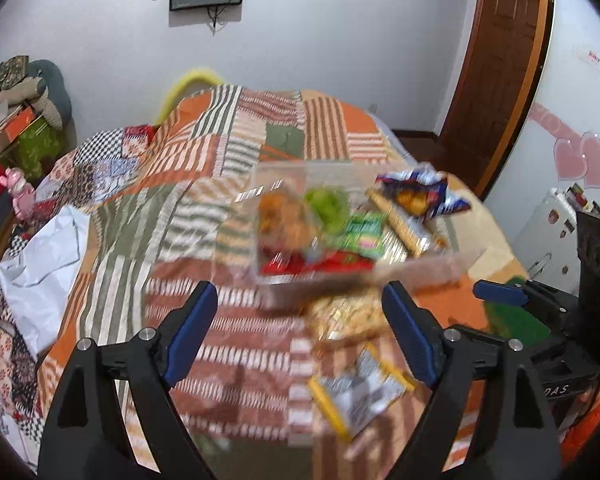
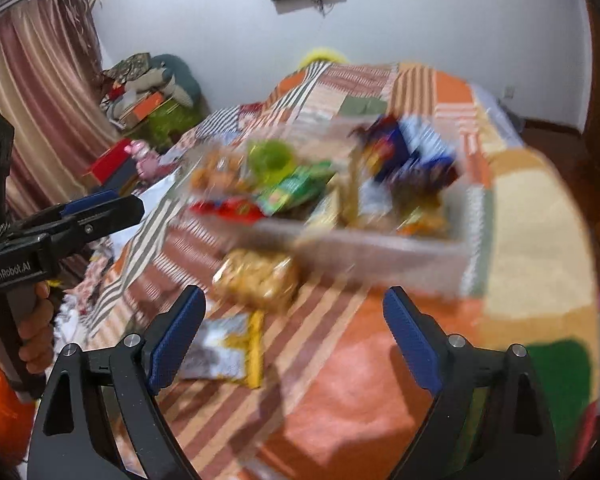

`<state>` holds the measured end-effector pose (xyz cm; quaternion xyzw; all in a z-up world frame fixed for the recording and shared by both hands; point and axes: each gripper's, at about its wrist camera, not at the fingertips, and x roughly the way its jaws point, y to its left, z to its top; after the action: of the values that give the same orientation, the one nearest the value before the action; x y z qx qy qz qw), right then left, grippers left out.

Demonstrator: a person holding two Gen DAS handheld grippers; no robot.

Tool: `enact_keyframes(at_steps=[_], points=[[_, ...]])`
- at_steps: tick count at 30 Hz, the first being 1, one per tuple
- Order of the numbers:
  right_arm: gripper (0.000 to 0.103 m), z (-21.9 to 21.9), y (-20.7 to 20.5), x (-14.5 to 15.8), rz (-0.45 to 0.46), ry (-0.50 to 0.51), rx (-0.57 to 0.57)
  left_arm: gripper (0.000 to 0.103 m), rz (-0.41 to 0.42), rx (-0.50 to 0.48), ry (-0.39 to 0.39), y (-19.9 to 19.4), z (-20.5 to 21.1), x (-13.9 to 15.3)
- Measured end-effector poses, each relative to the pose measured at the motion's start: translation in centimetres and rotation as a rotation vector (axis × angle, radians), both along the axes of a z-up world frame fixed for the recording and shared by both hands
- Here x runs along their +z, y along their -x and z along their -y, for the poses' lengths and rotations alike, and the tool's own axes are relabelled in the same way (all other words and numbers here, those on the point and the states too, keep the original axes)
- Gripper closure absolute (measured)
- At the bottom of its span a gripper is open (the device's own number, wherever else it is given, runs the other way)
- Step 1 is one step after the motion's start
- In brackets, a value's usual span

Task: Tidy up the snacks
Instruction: 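Grasp the nut-cluster pack with the left tool while the right tool grasps the yellow-white snack bag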

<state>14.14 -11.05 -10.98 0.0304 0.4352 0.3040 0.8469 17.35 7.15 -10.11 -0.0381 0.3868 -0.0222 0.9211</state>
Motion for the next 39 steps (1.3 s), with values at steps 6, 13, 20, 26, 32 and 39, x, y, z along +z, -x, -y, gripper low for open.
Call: enact_keyframes(at_steps=[6, 13, 20, 26, 32, 39], points=[[0.014, -3.2, 0.4, -2.6, -0.083, 0.027, 0.066, 0.018, -0.066, 0.021, -0.013, 1.9, -1.5, -2.9], [0.014, -6.6, 0.9, -4.2, -0.149, 0.027, 0.122, 0.018, -0.122, 0.05, 0.014, 2.9, -3.1, -5.6], [0.028, -8.1, 1.1, -4.8, -0.1, 0.104, 0.156, 0.018, -0.151, 0.055, 0.032, 2.7, -3.5, -6.8], [0.052, -5.8, 1.2, -4.4, -0.084, 0.104, 0.158, 0.018, -0.156, 0.026, 0.05, 1.4, -2.3, -7.3], [0.052, -0.6, 1.2, -3.7, -0.059, 0.113, 0.067, 0.017, -0.175, -0.04, 0.061, -1.6, 1.1, -7.6], [0.052, 4.7, 0.6, -2.8, -0.052, 0.069, -0.062, 0.015, -0.216, -0.085, 0.078, -5.3, 4.3, -8.9]])
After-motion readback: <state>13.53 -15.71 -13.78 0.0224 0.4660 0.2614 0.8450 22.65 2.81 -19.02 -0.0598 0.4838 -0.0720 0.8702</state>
